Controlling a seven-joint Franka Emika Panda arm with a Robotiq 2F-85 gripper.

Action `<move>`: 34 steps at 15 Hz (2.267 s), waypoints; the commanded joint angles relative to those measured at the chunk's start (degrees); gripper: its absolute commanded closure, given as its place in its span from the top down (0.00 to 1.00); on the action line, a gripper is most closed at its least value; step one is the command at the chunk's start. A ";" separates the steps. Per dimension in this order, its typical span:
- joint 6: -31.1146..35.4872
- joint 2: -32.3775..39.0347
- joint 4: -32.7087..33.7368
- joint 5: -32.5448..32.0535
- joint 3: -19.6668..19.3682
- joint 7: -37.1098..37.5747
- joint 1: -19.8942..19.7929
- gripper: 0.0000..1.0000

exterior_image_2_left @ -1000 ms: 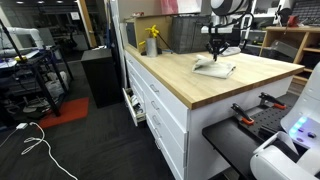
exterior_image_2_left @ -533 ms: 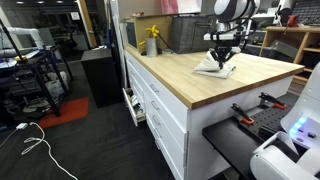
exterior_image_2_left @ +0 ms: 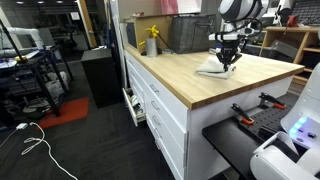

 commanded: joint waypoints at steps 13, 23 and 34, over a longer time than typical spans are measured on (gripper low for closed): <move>-1.58 -4.20 -4.36 4.68 2.78 2.30 0.65 0.01; -1.70 -3.45 -4.26 4.62 2.20 5.07 -0.62 0.29; 0.43 -1.82 1.04 -1.82 -1.80 -1.78 -5.09 1.00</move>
